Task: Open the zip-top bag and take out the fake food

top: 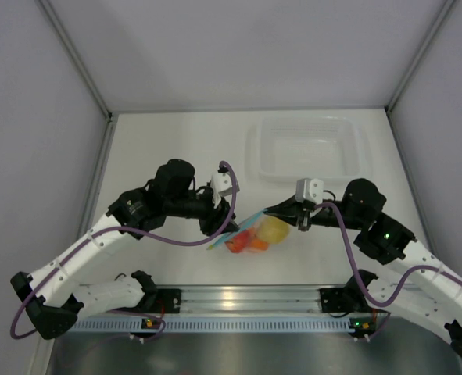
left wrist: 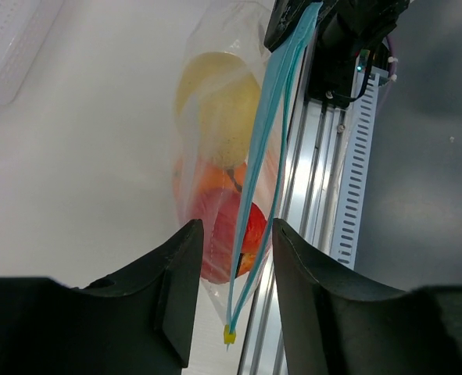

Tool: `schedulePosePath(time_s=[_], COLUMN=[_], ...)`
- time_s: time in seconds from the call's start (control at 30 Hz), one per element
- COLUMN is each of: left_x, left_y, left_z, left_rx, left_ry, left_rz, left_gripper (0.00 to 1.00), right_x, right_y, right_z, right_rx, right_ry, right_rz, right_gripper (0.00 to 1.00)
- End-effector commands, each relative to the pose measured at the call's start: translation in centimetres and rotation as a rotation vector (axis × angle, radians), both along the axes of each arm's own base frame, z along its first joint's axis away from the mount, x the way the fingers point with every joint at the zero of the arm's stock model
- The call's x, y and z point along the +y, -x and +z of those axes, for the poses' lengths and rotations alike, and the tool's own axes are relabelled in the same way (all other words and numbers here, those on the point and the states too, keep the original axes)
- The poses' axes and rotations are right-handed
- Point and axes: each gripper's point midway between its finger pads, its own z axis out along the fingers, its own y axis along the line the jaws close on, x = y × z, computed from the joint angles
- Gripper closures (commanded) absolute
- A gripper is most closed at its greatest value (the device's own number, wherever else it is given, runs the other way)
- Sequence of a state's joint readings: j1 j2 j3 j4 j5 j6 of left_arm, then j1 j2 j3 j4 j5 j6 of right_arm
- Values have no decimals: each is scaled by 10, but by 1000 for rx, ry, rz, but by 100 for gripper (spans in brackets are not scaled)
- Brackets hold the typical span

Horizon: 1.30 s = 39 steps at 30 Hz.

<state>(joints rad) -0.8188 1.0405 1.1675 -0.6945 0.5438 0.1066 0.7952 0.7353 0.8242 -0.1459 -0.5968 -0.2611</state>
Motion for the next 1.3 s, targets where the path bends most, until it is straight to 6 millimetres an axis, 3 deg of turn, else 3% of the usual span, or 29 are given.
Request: schedulePosePath(time_s=[0.0, 0.1, 0.67, 0.9, 1.27], left_x=[-5, -6, -3, 0, 2], left_y=[1, -1, -3, -3, 0], left_z=[16, 13, 13, 22, 19], left_rx=[-41, -36, -52, -79, -80], left_ry=[59, 51, 48, 64, 63], left_rz=[-35, -31, -12, 3, -5], left_gripper=[55, 59, 58, 54, 55], right_x=[1, 0, -2, -1, 1], right_y=[3, 6, 14, 13, 7], right_z=[27, 30, 32, 24, 18], right_rx=[-68, -79, -89, -77, -65], right_ry=[-68, -79, -83, -62, -45], right_rz=[21, 28, 58, 62, 44], right_gripper=[100, 100, 100, 100, 100])
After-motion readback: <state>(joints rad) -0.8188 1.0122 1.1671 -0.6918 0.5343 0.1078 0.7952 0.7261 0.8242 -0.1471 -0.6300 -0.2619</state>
